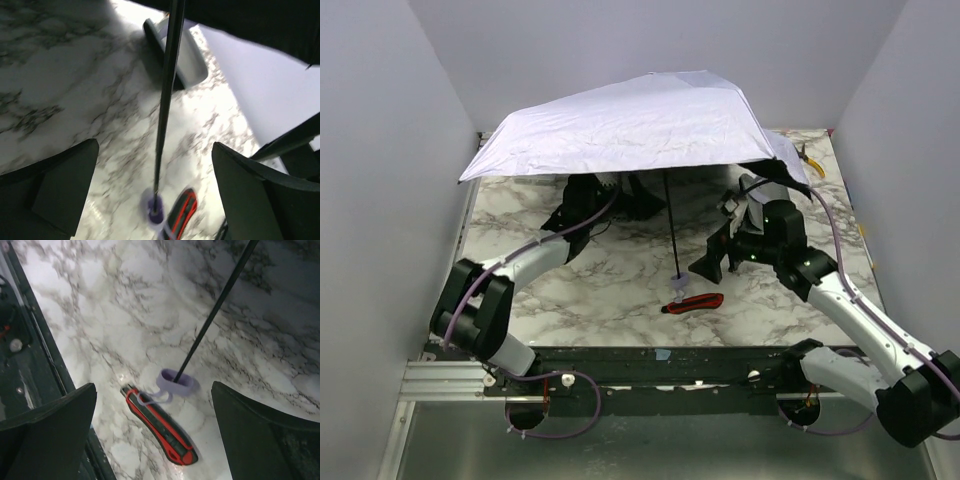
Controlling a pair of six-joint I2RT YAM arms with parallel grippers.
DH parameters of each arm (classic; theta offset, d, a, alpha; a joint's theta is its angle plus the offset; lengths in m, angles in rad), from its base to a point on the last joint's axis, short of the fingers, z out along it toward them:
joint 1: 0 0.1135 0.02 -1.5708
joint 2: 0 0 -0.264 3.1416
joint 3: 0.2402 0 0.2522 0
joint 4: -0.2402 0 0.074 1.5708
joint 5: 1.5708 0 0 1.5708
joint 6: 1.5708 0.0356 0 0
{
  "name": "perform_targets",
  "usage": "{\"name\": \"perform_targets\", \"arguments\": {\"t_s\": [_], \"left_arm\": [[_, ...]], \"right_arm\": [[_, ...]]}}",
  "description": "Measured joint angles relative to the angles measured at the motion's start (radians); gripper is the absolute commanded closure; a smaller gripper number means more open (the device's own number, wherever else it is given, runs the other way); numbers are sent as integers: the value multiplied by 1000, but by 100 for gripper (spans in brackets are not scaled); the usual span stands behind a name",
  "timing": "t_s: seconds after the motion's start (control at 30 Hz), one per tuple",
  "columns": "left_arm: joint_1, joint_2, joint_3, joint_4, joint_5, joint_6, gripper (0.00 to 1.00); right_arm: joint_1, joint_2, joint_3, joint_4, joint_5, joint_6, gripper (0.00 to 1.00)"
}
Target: Open the umbrella
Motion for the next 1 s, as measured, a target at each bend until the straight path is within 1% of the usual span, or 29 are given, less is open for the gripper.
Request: {"name": "perform_targets", "arguments": {"t_s": [0.07, 0.17, 0.33, 0.47, 0.67, 0.7, 0.8, 0.87, 1.0], "left_arm": [[2, -51, -40, -49, 1, 70, 1], [4, -115, -59, -155, -3, 185, 2], [4, -256, -61, -407, -47, 431, 2], [4, -354, -62, -587, -103, 584, 2], [12, -558, -94, -820, -246, 788, 2], [14, -585, -94, -847, -265, 815, 2], [24, -669, -109, -906, -383, 922, 2], [30, -712, -138, -922, -451, 967, 2], [74, -818, -256, -937, -586, 1066, 2]], "right_arm": [[0, -18, -30, -23, 0, -45, 0], [0, -48, -62, -72, 1, -116, 0], [0, -120, -109, -138, 26, -237, 0], [0, -209, -157, -201, 82, -322, 0], [0, -456, -191, -299, 233, -412, 0], [0, -497, -191, -311, 261, -425, 0], [0, -603, -191, -337, 344, -448, 0], [0, -630, -190, -349, 401, -454, 0], [0, -642, -191, -370, 538, -453, 0]]}}
